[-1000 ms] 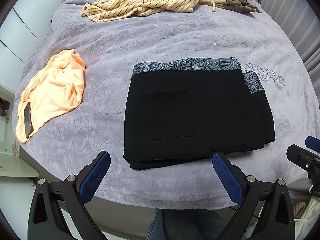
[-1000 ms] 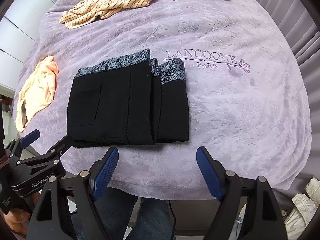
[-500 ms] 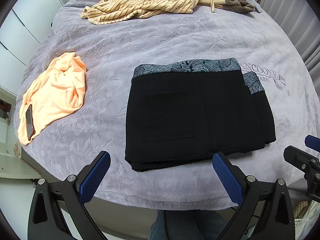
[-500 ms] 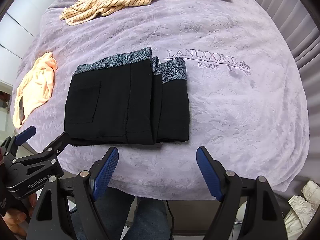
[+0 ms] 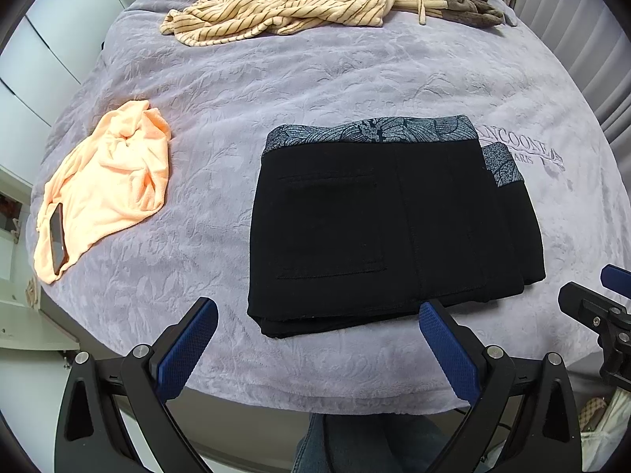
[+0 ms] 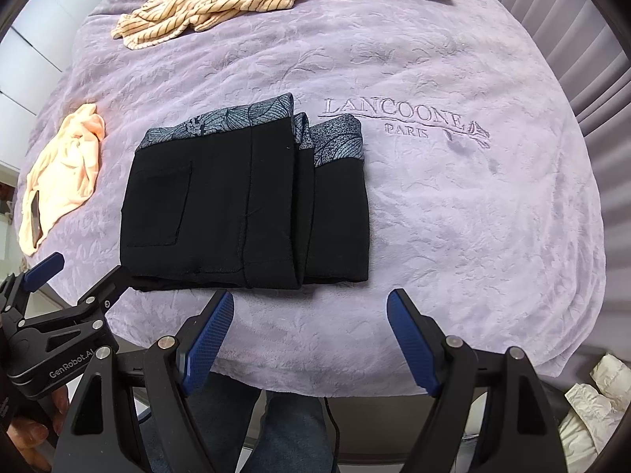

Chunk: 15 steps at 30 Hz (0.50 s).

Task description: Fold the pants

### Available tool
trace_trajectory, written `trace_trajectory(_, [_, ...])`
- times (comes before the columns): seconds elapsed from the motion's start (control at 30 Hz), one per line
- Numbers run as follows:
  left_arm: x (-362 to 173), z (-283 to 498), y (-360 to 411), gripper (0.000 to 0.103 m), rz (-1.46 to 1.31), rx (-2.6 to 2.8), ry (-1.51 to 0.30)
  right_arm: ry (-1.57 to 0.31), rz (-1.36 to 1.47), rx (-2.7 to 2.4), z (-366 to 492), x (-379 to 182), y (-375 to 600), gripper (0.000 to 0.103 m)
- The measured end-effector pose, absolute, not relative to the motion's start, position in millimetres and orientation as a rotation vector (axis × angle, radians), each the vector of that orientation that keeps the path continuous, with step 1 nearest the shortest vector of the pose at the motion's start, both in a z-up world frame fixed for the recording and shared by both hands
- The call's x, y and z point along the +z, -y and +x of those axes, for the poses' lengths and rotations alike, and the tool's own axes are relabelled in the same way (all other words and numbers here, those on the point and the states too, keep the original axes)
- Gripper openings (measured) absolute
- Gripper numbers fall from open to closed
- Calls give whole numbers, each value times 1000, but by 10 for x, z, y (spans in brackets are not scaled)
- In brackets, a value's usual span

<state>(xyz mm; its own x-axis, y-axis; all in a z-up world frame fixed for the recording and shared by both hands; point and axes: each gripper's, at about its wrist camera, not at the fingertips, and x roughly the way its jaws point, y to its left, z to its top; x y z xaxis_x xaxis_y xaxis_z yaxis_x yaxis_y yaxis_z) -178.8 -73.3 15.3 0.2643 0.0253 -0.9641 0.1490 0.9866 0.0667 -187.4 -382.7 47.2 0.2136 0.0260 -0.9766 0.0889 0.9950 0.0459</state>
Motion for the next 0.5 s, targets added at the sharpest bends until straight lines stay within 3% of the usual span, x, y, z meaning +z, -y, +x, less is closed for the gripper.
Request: trace_trajectory(0.5, [125,-1759,711,102,139,-82,-1311,-1367,89,-44,-1846,445,3770,83])
